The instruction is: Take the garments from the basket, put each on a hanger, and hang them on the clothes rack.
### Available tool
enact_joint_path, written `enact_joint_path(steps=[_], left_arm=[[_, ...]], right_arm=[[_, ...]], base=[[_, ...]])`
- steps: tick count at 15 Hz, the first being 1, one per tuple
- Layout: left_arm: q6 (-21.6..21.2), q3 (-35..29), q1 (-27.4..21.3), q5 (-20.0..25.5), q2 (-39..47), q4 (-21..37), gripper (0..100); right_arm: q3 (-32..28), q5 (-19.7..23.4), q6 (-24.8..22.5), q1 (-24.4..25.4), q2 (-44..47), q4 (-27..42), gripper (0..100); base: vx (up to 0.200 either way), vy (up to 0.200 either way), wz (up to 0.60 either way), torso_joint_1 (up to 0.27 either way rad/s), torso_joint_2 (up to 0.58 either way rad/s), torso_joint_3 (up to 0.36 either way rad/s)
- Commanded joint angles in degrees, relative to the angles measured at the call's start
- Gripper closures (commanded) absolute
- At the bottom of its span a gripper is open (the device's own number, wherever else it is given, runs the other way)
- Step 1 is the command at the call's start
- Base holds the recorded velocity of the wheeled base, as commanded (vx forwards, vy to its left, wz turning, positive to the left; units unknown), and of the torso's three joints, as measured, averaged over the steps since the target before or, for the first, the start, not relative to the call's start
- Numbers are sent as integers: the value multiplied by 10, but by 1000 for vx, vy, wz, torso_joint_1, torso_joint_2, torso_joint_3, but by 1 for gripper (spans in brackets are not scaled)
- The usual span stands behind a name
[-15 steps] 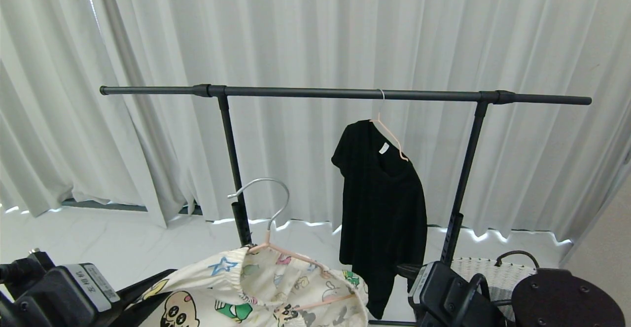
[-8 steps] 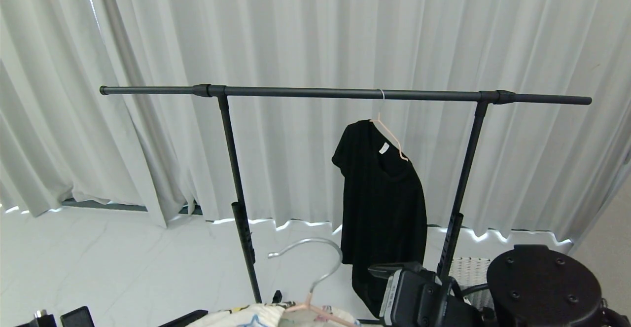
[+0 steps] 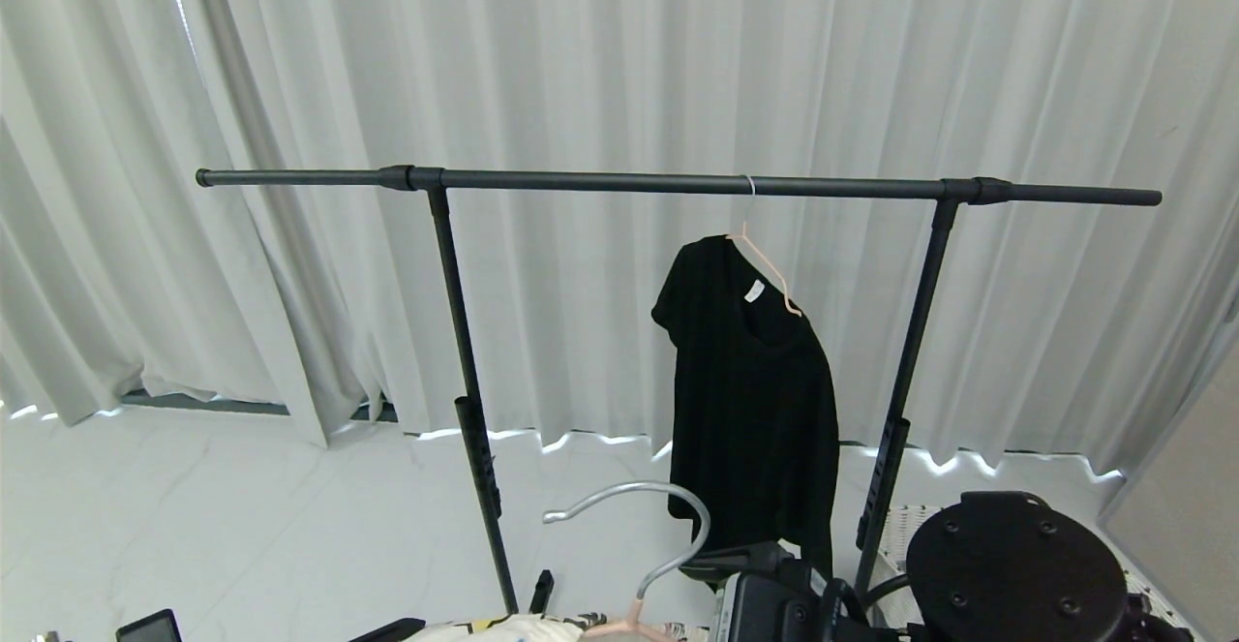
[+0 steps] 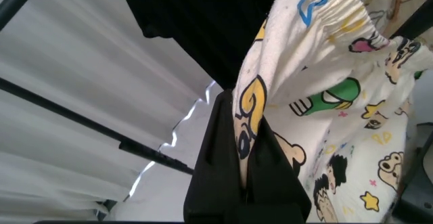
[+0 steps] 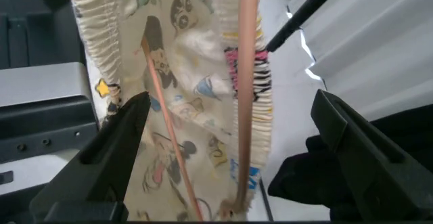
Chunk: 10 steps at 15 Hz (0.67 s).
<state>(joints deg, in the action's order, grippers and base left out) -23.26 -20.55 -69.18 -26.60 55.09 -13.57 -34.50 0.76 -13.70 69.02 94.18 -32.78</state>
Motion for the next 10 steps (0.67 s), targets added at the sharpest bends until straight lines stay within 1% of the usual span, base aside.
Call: enact_joint_path(steps=[1,2,3,10], left_arm=[[1,1,0,0,0,-5,100],[1,1,0,0,1,-12,100],[1,1,0,0,2,-16,100],[2,1,0,-1,1,-24,100]], right_arm=[[5,0,1,-1,3,-1,0],[7,0,1,-1,3,-1,0],[7,-1,1,-1,3,-1,100],[3,-3,1,-13,4,-4,100]], base=[[0,0,0,0,0,0],[0,0,0,0,0,0],[0,0,0,0,0,0],[0,0,0,0,0,0]])
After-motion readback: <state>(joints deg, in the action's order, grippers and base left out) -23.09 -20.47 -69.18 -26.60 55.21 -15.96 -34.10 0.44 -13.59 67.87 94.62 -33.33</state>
